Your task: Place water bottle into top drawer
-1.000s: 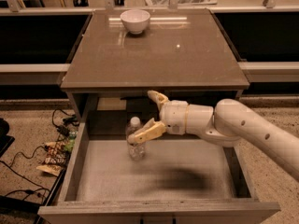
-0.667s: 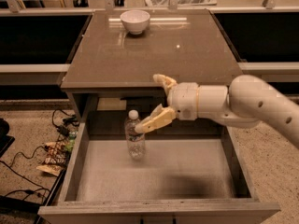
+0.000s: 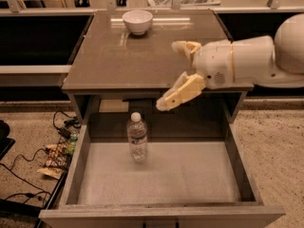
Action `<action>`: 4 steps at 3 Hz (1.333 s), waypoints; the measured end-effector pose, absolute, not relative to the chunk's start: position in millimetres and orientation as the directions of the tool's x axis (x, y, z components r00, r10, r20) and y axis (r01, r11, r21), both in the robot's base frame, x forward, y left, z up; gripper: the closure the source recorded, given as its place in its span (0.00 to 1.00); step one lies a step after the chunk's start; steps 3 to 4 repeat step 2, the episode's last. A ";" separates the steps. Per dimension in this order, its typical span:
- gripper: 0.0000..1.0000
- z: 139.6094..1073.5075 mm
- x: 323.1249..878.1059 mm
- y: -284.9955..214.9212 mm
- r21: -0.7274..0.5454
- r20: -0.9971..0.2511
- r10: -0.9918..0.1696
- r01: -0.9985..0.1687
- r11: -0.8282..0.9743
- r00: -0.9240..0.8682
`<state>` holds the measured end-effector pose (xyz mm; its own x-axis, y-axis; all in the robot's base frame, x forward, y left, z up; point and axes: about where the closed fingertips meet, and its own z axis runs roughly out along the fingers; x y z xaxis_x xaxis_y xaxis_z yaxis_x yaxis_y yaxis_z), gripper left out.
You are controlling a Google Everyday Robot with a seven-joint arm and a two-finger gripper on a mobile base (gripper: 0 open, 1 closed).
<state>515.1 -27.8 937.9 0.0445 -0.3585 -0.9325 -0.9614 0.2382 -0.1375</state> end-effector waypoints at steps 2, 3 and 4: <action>0.00 1013.3 513.7 -63.8 -0.312 -0.783 -0.620 -0.886 0.342 0.036; 0.00 1013.3 513.7 -63.8 -0.312 -0.783 -0.620 -0.886 0.342 0.036; 0.00 1013.3 513.7 -63.8 -0.312 -0.783 -0.620 -0.886 0.342 0.036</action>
Offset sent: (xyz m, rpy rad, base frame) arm -0.0031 -0.0736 0.1215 -0.5551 -0.1537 -0.3815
